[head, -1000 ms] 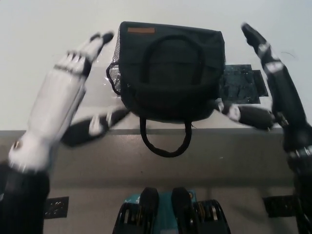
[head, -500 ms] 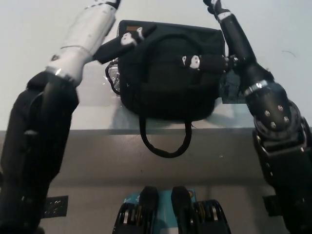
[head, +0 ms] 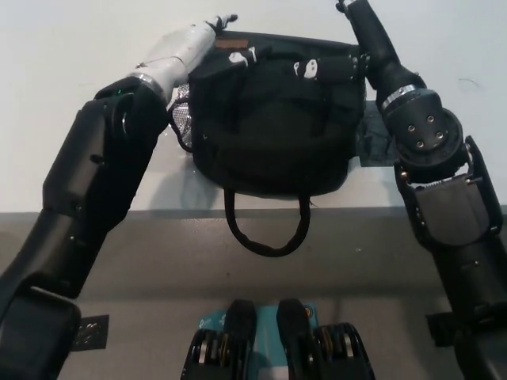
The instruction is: A soft travel bag is kept infront of the robot in the middle of the desk and the robot uses both its hands to press it to reduce its size
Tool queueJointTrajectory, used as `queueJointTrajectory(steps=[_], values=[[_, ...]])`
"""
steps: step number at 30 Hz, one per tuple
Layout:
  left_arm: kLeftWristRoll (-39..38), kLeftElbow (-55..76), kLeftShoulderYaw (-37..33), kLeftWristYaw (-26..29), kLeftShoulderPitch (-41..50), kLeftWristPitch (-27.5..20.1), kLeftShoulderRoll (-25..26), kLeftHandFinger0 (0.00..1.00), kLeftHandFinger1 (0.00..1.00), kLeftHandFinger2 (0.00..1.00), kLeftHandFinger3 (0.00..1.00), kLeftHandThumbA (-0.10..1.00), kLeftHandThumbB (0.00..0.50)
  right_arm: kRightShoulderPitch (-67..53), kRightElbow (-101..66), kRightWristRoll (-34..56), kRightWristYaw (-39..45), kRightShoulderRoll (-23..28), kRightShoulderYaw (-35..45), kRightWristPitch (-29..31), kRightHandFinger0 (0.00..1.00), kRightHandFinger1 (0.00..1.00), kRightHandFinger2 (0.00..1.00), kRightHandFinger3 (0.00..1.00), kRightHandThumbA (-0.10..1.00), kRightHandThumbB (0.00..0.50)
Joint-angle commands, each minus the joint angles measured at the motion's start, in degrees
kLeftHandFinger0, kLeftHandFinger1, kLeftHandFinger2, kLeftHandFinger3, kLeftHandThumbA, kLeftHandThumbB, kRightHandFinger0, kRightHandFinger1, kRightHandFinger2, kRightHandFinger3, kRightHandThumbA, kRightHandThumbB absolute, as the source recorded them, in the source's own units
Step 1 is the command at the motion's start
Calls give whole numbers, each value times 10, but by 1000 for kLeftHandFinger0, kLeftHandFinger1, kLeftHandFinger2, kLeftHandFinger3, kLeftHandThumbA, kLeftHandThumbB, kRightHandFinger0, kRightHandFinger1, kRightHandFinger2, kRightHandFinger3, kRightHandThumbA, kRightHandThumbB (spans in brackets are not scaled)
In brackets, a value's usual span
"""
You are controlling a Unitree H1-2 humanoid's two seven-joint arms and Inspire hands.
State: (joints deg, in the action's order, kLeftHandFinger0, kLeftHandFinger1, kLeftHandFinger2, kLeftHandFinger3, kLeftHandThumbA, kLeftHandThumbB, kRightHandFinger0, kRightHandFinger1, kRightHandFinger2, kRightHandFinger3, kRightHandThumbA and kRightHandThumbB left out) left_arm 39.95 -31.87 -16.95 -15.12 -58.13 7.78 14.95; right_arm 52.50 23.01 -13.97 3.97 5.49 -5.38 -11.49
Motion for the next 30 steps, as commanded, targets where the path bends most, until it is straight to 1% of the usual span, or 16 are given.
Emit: queueJointTrajectory(steps=[1,2,3,5,7,10,12,14,16,20,21,24,25,27,29,30], values=[[31,-10,-26,35,-45,-13,14,1000,1000,1000,1000,1000,316,34,13,-4,-24,-5,-2,37,1000,1000,1000,1000,1000,333],[32,-15,-31,38,-47,-14,13,1000,1000,1000,1000,1000,307,35,21,-3,-23,-5,-4,49,1000,1000,1000,1000,1000,333],[34,-25,-42,38,-47,-20,11,1000,1000,1000,1000,1000,308,36,33,-6,-22,-3,-10,59,1000,1000,1000,1000,1000,310],[43,-33,-58,45,-47,-19,11,1000,1000,1000,1000,1000,317,37,47,-7,-27,-4,-10,66,1000,1000,1000,1000,1000,312],[52,-44,-72,50,-50,-15,9,1000,1000,1000,1000,1000,316,39,53,-6,-32,-6,-7,51,1000,1000,1000,1000,1000,329],[65,-69,-94,50,-67,-10,7,1000,1000,1000,1000,1000,335,49,75,3,-30,-8,-4,66,1000,1000,1000,1000,1000,291],[63,-84,-99,52,-76,-6,4,1000,1000,1000,1000,1000,342,55,95,0,-36,-7,-4,77,1000,1000,1000,1000,1000,297],[66,-86,-104,58,-80,-5,0,1000,1000,1000,1000,1000,333,63,125,2,-46,-12,0,77,1000,1000,1000,1000,1000,318],[69,-83,-110,57,-80,0,-3,1000,1000,1000,1000,1000,334,64,136,-2,-49,-14,-2,64,1000,1000,1000,1000,1000,324],[76,-87,-118,58,-84,12,-11,1000,1000,1000,1000,1000,291,80,195,-11,-64,-18,-12,84,1000,1000,1000,1000,1000,263],[78,-92,-121,54,-82,16,-12,1000,1000,1000,1000,1000,317,85,223,-18,-69,-17,-20,102,1000,1000,1000,1000,1000,247],[79,-114,-124,62,-76,11,-13,1000,1000,1000,1000,1000,319,86,254,-22,-75,-17,-30,114,1000,1000,1000,1000,1000,296],[76,-113,-123,61,-65,11,-12,1000,1000,1000,1000,1000,298,80,262,-23,-76,-19,-34,121,1000,1000,1000,1000,1000,296],[74,-114,-123,66,-52,6,-12,1000,1000,1000,1000,1000,220,79,285,-31,-80,-20,-45,113,1000,1000,1000,1000,1000,295],[80,-125,-131,65,-42,5,-8,1000,1000,1000,1000,1000,156,87,327,-58,-84,-15,-73,109,1000,1000,1000,1000,1000,255],[84,-133,-134,62,-45,9,-7,1000,1000,1000,1000,1000,152,93,343,-58,-83,-15,-78,109,1000,1000,1000,1000,1000,246]])
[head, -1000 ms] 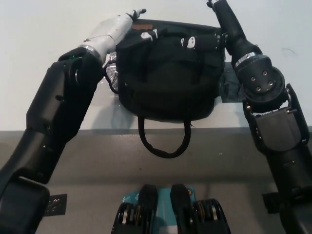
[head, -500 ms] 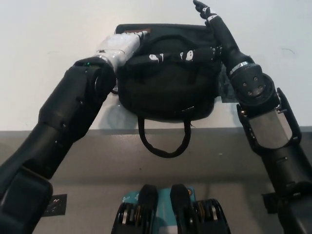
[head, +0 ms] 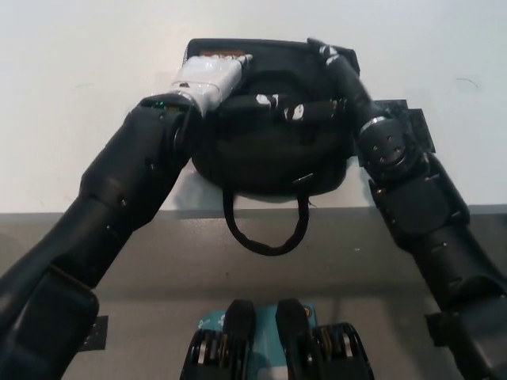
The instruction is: A soft travel bag is kept infront of the robot in the middle of the desk and the robot uses both its hands to press it to reduce its size
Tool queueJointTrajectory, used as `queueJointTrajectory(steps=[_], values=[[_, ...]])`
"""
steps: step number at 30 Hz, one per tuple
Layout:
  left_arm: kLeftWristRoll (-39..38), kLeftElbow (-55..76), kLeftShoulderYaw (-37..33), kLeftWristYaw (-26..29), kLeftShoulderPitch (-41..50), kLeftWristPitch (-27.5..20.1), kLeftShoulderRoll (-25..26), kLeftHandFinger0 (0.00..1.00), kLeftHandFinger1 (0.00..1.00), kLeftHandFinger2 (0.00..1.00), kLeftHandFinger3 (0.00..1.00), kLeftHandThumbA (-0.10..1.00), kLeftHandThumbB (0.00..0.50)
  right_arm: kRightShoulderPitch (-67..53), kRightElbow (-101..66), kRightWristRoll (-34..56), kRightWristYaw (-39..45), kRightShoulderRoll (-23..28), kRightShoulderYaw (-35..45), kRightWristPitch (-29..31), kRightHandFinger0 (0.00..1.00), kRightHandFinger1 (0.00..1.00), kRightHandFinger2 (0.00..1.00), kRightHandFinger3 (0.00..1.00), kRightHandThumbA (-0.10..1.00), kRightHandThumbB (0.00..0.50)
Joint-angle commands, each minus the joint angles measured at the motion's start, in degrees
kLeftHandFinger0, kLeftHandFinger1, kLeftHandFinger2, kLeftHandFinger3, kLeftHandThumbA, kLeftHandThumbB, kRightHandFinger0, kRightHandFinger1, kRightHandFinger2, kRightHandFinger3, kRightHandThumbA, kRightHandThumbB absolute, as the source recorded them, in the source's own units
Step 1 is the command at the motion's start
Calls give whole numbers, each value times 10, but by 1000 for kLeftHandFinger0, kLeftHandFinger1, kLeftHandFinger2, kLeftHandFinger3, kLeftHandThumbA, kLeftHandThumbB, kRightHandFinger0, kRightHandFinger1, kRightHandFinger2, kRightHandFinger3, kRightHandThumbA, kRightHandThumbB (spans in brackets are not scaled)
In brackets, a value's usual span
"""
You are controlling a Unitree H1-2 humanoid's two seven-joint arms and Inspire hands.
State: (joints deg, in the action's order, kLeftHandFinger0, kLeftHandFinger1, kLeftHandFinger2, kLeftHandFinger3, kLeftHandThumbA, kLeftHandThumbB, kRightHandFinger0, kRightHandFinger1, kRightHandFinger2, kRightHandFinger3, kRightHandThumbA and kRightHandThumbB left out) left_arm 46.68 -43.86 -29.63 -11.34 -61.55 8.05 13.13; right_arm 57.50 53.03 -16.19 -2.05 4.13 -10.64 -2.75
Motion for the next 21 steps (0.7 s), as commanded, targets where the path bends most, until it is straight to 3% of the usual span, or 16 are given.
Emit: queueJointTrajectory(steps=[1,4,6,8,9,12,19,21], values=[[16,-15,-9,25,-13,7,11,1000,1000,1000,1000,1000,151,47,47,-34,-25,-1,-28,24,1000,1000,1000,1000,1000,245],[13,-40,-15,43,0,-3,11,1000,1000,1000,1000,1000,105,51,102,-42,-29,0,-54,40,1000,1000,1000,1000,1000,269],[6,-34,-14,55,25,-9,10,1000,1000,1000,1000,1000,83,37,115,-47,-22,-2,-68,30,1000,1000,1000,1000,1000,326],[7,-34,-17,58,36,-9,8,1000,1000,1000,1000,1000,100,29,123,-50,-27,-2,-78,38,1000,1000,1000,1000,1000,330],[11,-33,-22,65,49,-12,9,1000,1000,1000,1000,1000,159,21,137,-57,-32,-2,-89,52,1000,1000,1000,1000,1000,328],[11,-38,-26,74,62,-20,12,1000,1000,1000,1000,1000,171,16,170,-60,-35,3,-101,67,1000,1000,1000,1000,1000,319],[-3,-95,-26,132,124,-49,2,1000,1000,1000,1000,1000,263,-32,232,-79,-62,10,-134,89,1000,1000,1000,1000,1000,264],[-4,-110,-28,147,154,-50,-6,1000,1000,1000,1000,1000,256,-57,249,-83,-66,5,-146,96,1000,1000,1000,1000,1000,266]])
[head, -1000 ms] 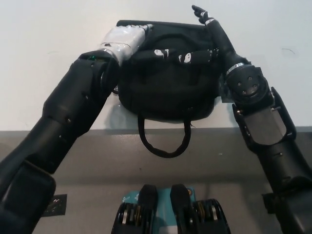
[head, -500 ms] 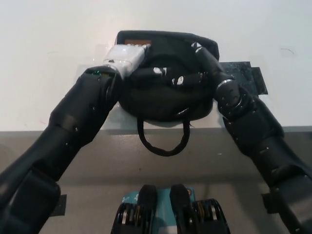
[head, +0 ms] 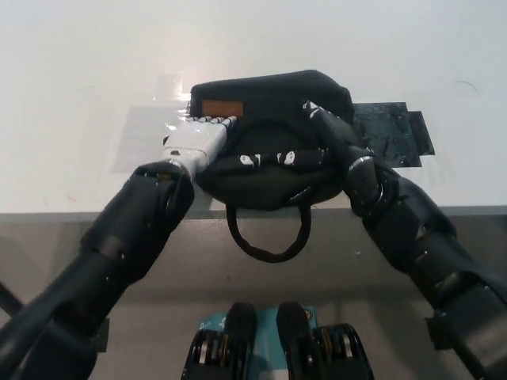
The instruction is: A soft travel bag is kept infront of the robot in the middle of the desk and the robot uses both its hands to press it to reduce its size
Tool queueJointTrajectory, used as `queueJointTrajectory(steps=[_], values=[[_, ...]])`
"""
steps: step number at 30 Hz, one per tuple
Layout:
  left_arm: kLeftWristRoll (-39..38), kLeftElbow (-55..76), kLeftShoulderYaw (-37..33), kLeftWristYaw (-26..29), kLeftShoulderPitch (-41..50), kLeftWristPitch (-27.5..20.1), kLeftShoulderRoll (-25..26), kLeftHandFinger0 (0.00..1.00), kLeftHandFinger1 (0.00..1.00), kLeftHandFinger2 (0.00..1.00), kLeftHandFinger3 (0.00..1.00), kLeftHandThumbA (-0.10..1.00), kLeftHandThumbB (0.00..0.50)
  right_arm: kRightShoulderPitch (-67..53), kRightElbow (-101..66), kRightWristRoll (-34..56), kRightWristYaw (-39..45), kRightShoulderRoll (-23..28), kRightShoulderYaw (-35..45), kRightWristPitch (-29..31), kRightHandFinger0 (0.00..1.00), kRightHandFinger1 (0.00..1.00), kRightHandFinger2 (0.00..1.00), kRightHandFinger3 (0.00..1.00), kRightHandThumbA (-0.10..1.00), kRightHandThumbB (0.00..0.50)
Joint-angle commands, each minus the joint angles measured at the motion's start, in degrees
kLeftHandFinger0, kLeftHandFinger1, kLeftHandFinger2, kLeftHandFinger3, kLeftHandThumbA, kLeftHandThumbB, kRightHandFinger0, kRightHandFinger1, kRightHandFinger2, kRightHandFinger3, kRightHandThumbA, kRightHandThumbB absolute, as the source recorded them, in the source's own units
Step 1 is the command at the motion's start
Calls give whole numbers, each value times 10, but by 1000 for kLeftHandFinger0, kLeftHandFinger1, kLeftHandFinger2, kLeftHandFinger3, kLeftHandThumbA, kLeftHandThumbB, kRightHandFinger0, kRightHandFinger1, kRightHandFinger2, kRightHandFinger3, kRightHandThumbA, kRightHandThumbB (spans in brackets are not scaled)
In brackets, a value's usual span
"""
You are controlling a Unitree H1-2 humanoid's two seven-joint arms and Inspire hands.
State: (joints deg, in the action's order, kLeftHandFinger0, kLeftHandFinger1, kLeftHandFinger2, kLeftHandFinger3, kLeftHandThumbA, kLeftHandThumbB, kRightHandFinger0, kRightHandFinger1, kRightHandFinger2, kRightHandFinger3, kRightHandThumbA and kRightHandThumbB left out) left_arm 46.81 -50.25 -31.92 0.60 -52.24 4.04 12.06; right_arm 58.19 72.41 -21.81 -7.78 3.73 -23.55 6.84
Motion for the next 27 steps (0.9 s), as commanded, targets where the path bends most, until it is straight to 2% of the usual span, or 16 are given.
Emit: queueJointTrajectory(steps=[1,3,4,7,11,12,14,15,21,23,25,27], values=[[-5,-63,-10,37,70,-19,-1,1000,1000,1000,1000,1000,254,-75,60,-26,-12,8,-20,6,1000,1000,1000,1000,1000,259],[-2,-94,-17,48,79,-26,-11,1000,1000,1000,1000,1000,257,-88,67,-26,-17,2,-23,7,1000,1000,1000,1000,1000,232],[-4,-113,-18,61,88,-34,-19,1000,1000,1000,1000,1000,276,-98,70,-25,-16,-1,-23,1,1000,1000,1000,1000,1000,230],[-5,-139,-23,80,103,-42,-34,1000,1000,1000,1000,1000,276,-116,77,-32,-19,-3,-30,-3,1000,1000,1000,1000,1000,237],[-3,-158,-30,102,112,-52,-41,1000,1000,1000,1000,1000,284,-130,82,-32,-34,-6,-33,6,1000,1000,1000,1000,1000,211],[-4,-160,-31,104,112,-53,-41,1000,1000,1000,1000,1000,285,-133,81,-28,-40,-6,-30,11,1000,1000,1000,1000,1000,209],[-5,-162,-33,106,110,-54,-40,1000,1000,1000,1000,1000,277,-142,79,-19,-60,-7,-21,38,1000,1000,1000,1000,1000,155],[-7,-162,-32,106,109,-54,-40,1000,1000,1000,1000,1000,276,-146,78,-15,-69,-7,-17,52,1000,1000,1000,1000,1000,144],[-18,-139,-25,104,102,-62,-22,1000,1000,1000,1000,1000,285,-142,73,-4,-89,-6,0,91,1000,1000,1000,1000,1000,118],[-25,-103,-18,85,96,-57,-8,1000,1000,1000,1000,1000,273,-131,59,8,-86,-2,15,101,1000,1000,1000,1000,1000,128],[-27,-70,-14,78,91,-54,3,1000,1000,1000,1000,1000,271,-119,47,13,-92,2,27,116,1000,1000,1000,1000,1000,183],[-42,-2,4,68,86,-56,24,1000,1000,1000,1000,1000,277,-99,17,46,-81,7,65,142,1000,1000,1000,1000,1000,179]])
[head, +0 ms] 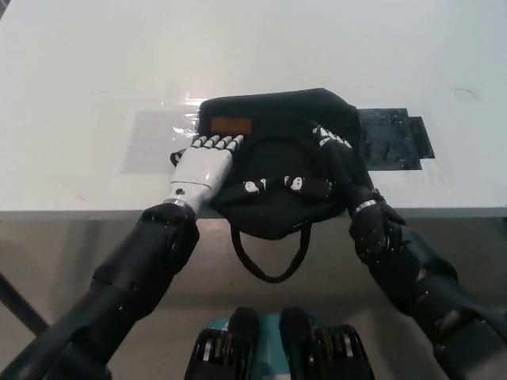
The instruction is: A soft travel bag is kept infront of the robot in the middle of the desk and the robot uses both its hands to press it to reduce its size
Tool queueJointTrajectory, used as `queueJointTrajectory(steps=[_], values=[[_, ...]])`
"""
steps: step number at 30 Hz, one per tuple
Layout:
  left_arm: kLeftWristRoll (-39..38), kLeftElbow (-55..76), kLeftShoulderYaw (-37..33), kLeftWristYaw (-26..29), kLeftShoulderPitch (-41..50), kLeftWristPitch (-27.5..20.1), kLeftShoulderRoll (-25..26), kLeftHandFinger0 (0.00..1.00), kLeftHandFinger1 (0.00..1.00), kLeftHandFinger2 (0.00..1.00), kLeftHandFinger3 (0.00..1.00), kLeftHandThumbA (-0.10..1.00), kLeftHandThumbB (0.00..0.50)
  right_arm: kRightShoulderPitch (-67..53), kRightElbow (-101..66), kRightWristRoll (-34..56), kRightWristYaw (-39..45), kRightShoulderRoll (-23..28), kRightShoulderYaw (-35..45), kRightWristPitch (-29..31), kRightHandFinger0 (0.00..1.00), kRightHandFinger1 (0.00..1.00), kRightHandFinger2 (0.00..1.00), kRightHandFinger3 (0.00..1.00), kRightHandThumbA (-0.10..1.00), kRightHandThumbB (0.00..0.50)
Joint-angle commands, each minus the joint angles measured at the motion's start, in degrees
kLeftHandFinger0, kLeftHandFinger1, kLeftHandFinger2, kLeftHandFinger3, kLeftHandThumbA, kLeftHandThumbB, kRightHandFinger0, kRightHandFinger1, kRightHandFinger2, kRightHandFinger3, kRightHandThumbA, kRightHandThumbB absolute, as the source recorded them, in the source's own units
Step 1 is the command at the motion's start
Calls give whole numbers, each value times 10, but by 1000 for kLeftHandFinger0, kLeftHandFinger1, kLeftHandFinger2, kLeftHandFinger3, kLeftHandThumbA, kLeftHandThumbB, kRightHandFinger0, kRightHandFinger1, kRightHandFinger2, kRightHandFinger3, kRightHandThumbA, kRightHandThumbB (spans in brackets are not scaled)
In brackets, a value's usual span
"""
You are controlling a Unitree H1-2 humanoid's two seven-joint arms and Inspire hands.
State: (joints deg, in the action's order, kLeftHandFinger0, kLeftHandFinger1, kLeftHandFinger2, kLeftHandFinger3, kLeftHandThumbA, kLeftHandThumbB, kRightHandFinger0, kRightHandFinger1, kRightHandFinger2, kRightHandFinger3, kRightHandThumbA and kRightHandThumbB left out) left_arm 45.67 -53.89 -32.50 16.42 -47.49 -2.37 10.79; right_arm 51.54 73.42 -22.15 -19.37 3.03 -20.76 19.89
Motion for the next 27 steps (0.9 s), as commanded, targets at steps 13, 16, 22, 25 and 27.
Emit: queueJointTrajectory(steps=[13,16,22,25,27], values=[[-55,385,98,-178,-7,48,108,1000,1000,1000,1000,1000,240,-92,-579,107,110,7,126,-145,1000,1000,1000,1000,1000,232],[-63,454,113,-201,-3,67,111,1000,1000,1000,1000,1000,289,-117,-656,105,113,-5,122,-160,1000,1000,1000,1000,1000,220],[-95,572,156,-215,6,85,105,1000,1000,1000,1000,1000,296,-138,-720,115,114,-11,125,-165,1000,1000,1000,1000,1000,227],[-97,607,170,-221,20,89,106,1000,1000,1000,1000,1000,290,-144,-734,120,111,-10,131,-162,1000,1000,1000,1000,1000,192],[-98,639,179,-230,38,95,107,1000,1000,1000,1000,1000,284,-161,-759,131,114,-8,135,-172,1000,1000,1000,1000,1000,170]])
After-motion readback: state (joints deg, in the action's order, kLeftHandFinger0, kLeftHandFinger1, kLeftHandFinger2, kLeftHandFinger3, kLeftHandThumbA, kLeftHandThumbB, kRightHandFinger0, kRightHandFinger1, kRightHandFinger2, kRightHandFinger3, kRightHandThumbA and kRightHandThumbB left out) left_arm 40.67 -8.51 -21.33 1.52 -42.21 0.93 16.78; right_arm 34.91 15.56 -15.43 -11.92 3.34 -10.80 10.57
